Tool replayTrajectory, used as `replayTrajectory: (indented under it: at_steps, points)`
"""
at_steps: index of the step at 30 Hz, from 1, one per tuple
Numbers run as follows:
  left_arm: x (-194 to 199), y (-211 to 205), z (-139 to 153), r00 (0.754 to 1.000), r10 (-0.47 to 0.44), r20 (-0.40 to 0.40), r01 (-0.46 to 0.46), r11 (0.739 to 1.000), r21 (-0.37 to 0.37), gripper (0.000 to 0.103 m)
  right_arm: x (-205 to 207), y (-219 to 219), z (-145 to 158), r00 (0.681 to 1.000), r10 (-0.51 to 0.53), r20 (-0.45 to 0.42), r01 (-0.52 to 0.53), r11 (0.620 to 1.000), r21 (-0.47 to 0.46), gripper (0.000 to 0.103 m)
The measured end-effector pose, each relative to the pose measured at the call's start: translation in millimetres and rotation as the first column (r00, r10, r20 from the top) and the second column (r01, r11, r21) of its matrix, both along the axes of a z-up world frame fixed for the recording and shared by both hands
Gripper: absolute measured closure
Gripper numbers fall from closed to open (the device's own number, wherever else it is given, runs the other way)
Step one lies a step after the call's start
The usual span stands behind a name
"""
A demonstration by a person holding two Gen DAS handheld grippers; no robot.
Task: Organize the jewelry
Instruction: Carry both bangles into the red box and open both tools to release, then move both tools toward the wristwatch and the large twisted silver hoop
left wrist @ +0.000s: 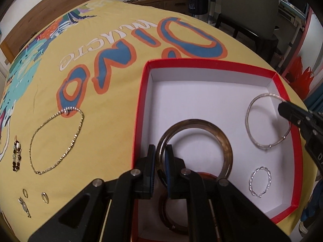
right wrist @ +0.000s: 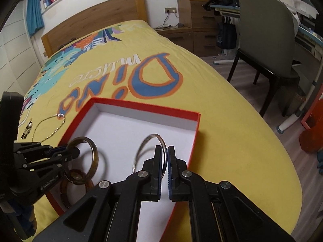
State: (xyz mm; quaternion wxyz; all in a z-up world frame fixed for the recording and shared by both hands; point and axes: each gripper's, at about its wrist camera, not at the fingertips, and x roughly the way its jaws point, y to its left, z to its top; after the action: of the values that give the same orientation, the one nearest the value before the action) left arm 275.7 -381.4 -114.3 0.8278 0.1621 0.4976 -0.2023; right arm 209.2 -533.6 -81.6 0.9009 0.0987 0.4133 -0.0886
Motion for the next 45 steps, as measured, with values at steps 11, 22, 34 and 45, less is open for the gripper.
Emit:
replayTrajectory:
  at_steps: [11, 22, 34, 45]
  points:
    - [-12, 8, 23, 1.0, -0.013, 0.019, 0.014, 0.998, -0.063, 0.07, -14, 3, 8, 1.0, -0.013, 0.017, 0.013, 1.0, -0.014, 0.081]
    - [-64, 65, 71, 0.993, 0.073, 0.088, -0.063, 0.992, -0.112, 0.067, -59, 24, 51, 0.995, -0.028, 0.094, 0.027, 1.0, 0.01, 0.071]
    - [-147, 172, 104, 0.978, 0.158, 0.135, -0.144, 0.984, -0.106, 0.067, -124, 107, 95, 0.981, 0.047, 0.188, -0.059, 0.997, 0.058, 0.066]
    - [-220, 285, 120, 0.943, 0.265, 0.199, -0.244, 0.962, -0.127, 0.06, -180, 171, 112, 0.964, 0.12, 0.238, -0.147, 0.984, 0.098, 0.06]
